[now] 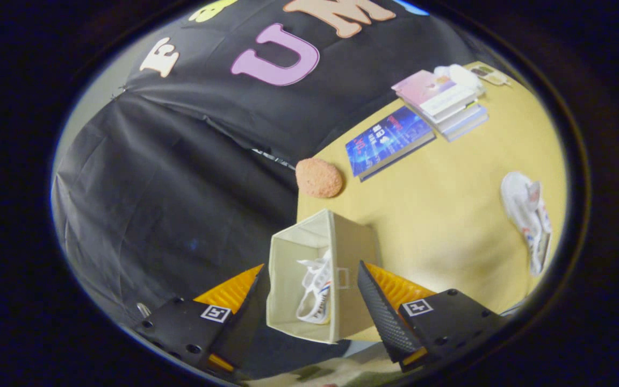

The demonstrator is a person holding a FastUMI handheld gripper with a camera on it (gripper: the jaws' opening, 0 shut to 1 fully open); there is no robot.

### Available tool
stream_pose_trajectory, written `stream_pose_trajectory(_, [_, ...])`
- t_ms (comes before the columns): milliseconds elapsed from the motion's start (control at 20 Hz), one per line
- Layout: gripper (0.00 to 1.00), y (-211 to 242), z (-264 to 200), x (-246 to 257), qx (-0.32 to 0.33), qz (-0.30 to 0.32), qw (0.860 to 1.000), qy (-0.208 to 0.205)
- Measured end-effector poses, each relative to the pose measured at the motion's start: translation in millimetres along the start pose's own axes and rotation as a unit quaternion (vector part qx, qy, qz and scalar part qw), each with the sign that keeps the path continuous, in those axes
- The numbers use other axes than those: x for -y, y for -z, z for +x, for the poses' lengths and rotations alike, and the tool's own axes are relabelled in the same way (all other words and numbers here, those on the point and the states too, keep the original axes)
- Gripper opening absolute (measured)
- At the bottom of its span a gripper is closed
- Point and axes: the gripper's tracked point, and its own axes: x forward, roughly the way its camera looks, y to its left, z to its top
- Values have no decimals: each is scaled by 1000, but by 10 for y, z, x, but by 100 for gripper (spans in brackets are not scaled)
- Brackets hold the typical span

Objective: Open the storage box then place both shoes into the box .Put the left shoe in first, then the right shoe, with the right side of both shoes facing outward in a uniform manner.

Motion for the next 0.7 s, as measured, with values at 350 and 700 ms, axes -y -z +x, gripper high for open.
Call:
stream_pose_trajectory(350, [100,-77,-559,1135,19,-115,988,102])
stream_pose_trajectory(700, [100,58,-1034,2470,-22,-219,943,249])
